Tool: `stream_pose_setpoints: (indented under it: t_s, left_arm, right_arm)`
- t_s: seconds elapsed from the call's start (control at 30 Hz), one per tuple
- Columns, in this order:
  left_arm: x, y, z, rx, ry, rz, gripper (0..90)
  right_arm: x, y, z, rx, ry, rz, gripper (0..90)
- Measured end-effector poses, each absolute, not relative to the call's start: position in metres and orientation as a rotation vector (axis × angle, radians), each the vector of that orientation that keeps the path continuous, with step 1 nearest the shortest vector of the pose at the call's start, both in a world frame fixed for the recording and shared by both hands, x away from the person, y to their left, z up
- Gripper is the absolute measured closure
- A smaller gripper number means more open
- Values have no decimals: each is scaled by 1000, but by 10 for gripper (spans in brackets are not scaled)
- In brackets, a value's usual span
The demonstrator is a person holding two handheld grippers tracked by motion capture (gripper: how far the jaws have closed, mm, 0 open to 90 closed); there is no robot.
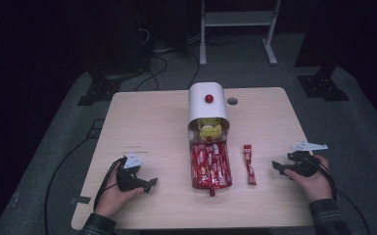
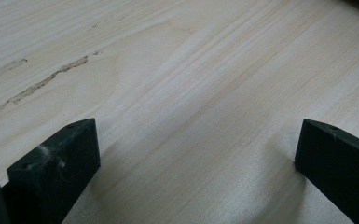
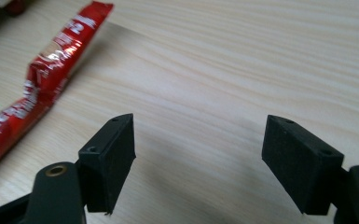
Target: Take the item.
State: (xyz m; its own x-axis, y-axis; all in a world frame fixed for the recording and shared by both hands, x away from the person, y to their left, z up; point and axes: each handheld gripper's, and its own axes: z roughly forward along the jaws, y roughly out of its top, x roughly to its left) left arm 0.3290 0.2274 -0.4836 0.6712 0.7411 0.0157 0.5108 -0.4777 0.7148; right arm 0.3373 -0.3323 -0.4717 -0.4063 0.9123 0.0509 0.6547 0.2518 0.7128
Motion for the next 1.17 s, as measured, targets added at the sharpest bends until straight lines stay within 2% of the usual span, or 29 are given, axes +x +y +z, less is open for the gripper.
stream_pose_setpoints:
  t_s: [0.27,0.7,1.17]
  left_arm:
    - [329,227,-484,2184,960,424,0]
    - [329,227,-484,2184,960,424,0]
    - [329,227,-484,2184,960,425,0]
  right_arm:
    - [340,-335,-478,1434,2156,873,228]
    - [340,-338,-486,1446,2095,908,91]
    - [340,-336,-487,1463,2068,911,95]
